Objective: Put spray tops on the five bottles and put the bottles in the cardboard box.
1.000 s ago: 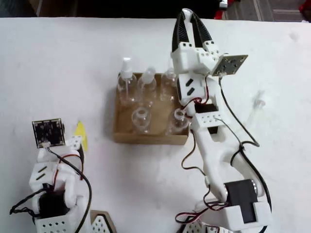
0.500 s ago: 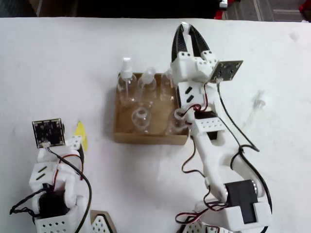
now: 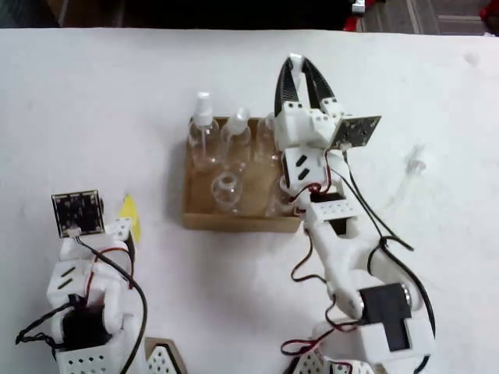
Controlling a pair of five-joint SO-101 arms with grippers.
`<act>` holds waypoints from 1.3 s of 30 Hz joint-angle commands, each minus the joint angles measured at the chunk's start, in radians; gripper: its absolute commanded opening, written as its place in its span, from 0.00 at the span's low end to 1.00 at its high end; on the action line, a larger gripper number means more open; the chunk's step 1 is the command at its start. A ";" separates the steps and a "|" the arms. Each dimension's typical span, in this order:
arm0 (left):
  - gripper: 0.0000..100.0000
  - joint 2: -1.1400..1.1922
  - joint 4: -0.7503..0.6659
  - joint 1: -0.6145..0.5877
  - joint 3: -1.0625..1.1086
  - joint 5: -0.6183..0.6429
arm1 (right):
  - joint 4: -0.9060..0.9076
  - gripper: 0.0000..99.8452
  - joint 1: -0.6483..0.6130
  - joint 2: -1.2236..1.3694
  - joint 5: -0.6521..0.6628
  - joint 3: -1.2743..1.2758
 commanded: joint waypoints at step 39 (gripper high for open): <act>0.15 -0.007 -0.015 -0.010 -0.008 -0.009 | -0.065 0.02 -0.077 0.081 0.017 0.051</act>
